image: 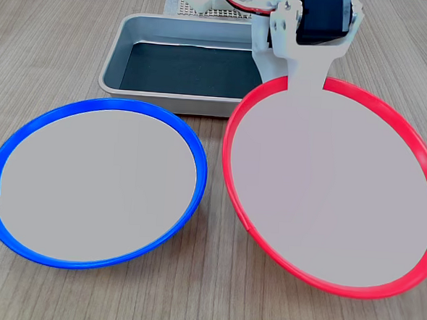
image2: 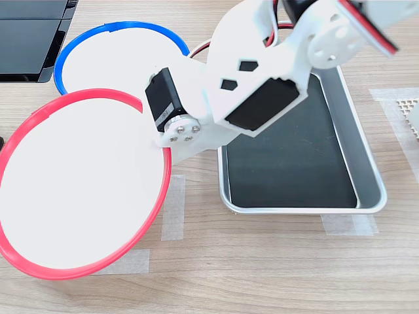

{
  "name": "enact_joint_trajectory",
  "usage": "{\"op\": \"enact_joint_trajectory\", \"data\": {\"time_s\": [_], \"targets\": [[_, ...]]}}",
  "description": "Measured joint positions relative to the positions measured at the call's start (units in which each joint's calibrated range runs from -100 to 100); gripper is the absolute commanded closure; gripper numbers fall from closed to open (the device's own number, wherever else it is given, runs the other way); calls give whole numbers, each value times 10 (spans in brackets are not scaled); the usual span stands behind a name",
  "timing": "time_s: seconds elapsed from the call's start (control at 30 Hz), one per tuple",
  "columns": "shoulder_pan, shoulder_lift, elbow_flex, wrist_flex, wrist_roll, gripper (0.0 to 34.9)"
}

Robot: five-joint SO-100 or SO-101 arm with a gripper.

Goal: Lift the stacked dish and set it down on the table.

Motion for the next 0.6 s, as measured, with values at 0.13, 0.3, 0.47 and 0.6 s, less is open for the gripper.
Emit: {"op": "enact_joint_trajectory", "data": {"time_s": [0.13, 0.3, 0.47, 0.6], "targets": [[-1, 5, 0, 5, 5, 347], [3, 14, 7, 7, 12, 303], [4, 14, 12, 7, 21, 261], [5, 14, 14, 13, 27, 257]]}}
